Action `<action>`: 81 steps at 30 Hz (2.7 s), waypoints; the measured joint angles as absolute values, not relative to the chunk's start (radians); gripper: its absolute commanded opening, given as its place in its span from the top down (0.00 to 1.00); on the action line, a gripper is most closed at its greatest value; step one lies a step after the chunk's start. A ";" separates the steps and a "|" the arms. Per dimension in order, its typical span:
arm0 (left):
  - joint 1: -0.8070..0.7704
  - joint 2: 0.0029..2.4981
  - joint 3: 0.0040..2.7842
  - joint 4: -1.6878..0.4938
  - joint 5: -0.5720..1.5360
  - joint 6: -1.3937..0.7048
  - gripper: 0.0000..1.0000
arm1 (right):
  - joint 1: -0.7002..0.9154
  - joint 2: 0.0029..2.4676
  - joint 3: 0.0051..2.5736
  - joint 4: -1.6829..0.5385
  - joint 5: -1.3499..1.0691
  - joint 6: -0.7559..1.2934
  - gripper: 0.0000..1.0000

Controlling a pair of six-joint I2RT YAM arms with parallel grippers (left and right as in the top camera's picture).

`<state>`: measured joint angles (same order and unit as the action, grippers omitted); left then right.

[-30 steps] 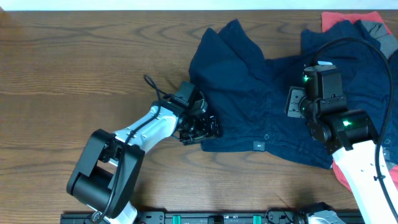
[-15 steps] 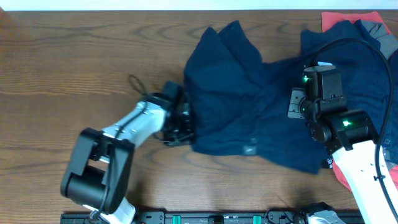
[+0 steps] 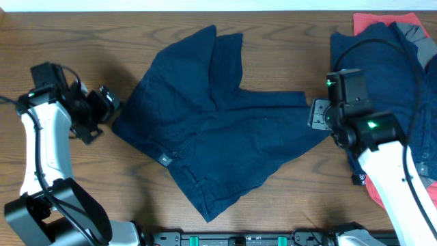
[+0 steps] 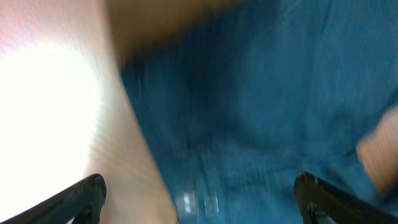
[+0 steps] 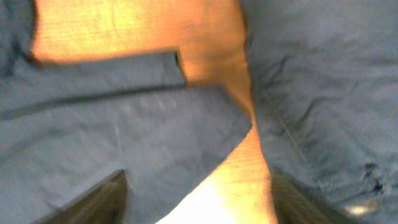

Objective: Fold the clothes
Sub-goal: 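Grasp the left edge of the navy shorts with the left gripper, then grasp the right leg corner with the right gripper and stretch the shorts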

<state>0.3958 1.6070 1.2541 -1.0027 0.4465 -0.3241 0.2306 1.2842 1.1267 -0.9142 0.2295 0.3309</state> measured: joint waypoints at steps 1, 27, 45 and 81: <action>0.391 1.608 1.251 -1.060 0.473 -0.313 0.02 | 0.231 1.305 1.127 -0.933 0.225 0.338 0.13; -0.174 1.597 0.748 -0.630 0.569 -0.562 0.38 | 0.071 1.713 1.047 -0.875 -0.036 0.516 0.08; 0.076 1.615 0.878 -0.538 0.324 -0.496 0.39 | 0.071 1.733 1.026 -0.865 -0.099 0.503 0.03; 0.113 1.142 0.532 -0.805 0.450 -0.892 0.10 | 0.218 1.400 1.024 -1.044 -0.044 0.723 0.01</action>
